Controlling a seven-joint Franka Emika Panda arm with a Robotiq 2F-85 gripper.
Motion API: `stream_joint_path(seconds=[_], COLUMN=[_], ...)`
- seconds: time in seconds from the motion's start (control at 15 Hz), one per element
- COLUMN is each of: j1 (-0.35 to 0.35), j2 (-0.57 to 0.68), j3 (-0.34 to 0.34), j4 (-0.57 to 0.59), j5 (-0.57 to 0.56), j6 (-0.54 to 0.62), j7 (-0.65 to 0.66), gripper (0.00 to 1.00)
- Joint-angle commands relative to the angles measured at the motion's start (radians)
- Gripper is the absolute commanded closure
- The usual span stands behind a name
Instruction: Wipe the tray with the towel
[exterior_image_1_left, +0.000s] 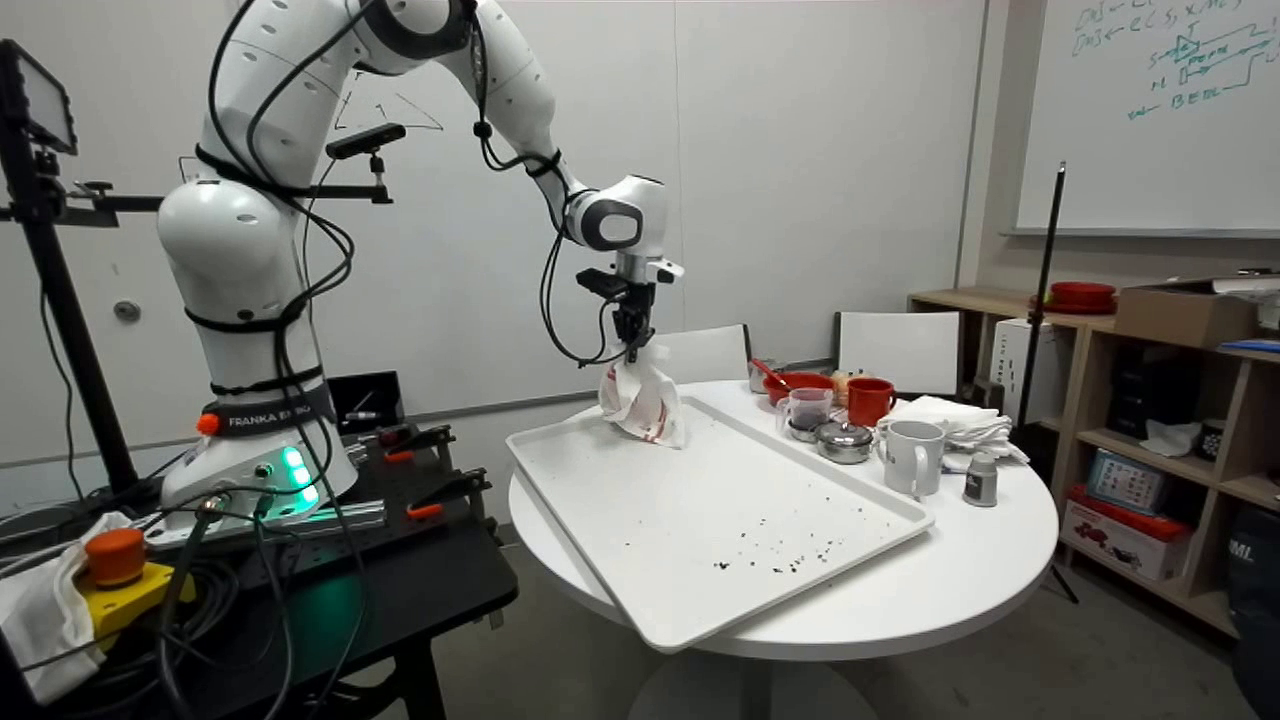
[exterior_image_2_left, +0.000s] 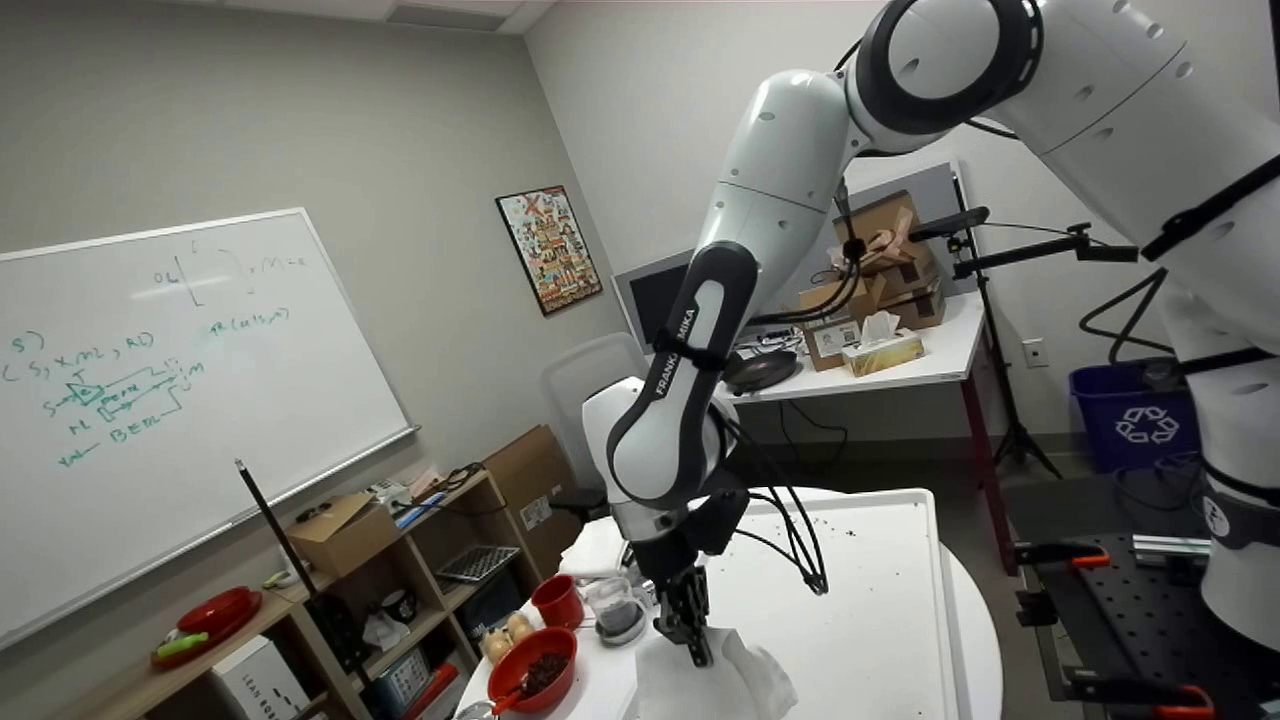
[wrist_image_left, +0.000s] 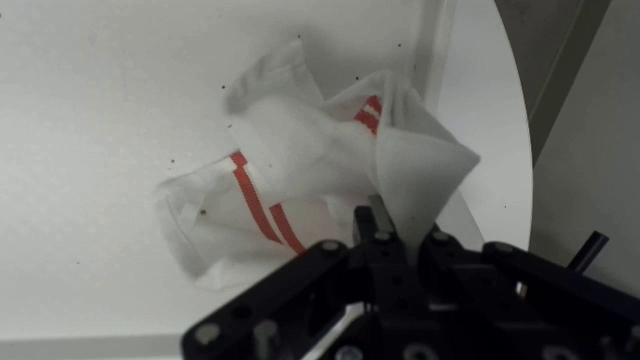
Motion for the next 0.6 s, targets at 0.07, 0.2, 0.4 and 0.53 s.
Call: stream_joint_path(seconds=[0.07,0.2,0.4,0.53], j1=[-0.05,-0.064,-0.08,-0.092], j2=[-0.059,-0.059,-0.074,-0.078], j3=[-0.014,-0.025,-0.039,-0.05], j4=[-0.084,-0.118,-0.191,-0.228], j5=[0.08,0.087,0.084,0.083], j6=[-0.01,0.003,0.021,0.028], j7=[-0.056,-0.067,-0.093,-0.1], gripper=[0.93,0.92,0.93,0.92])
